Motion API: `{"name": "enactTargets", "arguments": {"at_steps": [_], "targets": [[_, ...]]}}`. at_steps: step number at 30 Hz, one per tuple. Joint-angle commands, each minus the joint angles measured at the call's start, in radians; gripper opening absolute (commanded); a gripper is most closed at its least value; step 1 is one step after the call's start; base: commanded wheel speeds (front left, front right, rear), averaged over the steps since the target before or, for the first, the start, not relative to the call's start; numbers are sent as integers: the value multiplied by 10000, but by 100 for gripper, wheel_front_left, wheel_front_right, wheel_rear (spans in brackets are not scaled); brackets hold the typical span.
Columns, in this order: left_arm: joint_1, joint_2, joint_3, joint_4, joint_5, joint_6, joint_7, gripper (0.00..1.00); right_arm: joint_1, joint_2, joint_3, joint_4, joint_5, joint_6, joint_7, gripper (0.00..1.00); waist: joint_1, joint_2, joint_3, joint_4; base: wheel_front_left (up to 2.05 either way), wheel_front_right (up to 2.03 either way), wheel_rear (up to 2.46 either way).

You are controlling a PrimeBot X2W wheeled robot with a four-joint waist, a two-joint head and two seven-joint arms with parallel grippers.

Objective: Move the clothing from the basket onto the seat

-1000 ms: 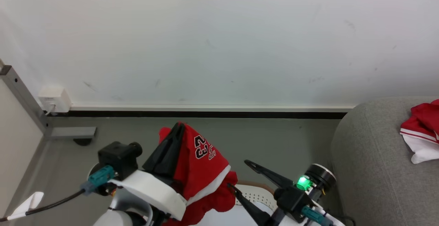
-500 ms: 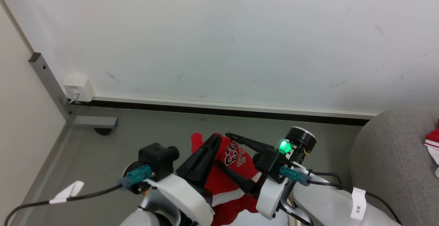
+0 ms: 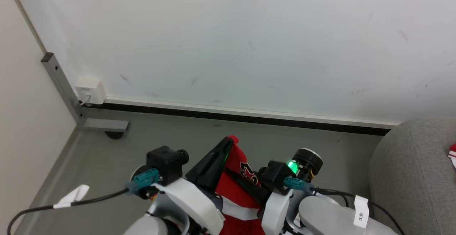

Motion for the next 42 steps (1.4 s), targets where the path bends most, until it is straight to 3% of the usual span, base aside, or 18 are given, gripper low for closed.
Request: {"name": "enactTargets", "arguments": {"at_steps": [1, 2, 4, 5, 21, 42], "targets": [[-73, 92, 123, -9, -24, 111, -100, 0, 59, -5, 56, 37, 201, -22, 8, 0, 0, 0, 12, -2, 0, 0, 0], [-62, 129, 170, 20, 56, 173, -143, 2, -11, -25, -7, 0, 285, -22, 6, 0, 0, 0, 19, -17, 0, 0, 0], [31, 182, 175, 70, 141, 249, -199, 82, -92, -79, -237, -52, 385, -22, 6, 0, 0, 0, 27, -54, 0, 0, 0], [96, 200, 167, 114, 147, 269, -233, 100, -110, -106, -359, -74, 403, -22, 6, 0, 0, 0, 31, -74, 0, 0, 0], [622, -4, -143, 1894, 485, 218, -1448, 100, 209, -776, -2409, -187, -310, -22, 3, 0, 0, 0, 180, -621, 0, 0, 0], [408, -722, -831, 2855, 604, -302, -2595, 100, 787, -1896, -3753, -860, -1006, -22, 4, 0, 0, 0, 441, -2788, 0, 0, 0]]}}
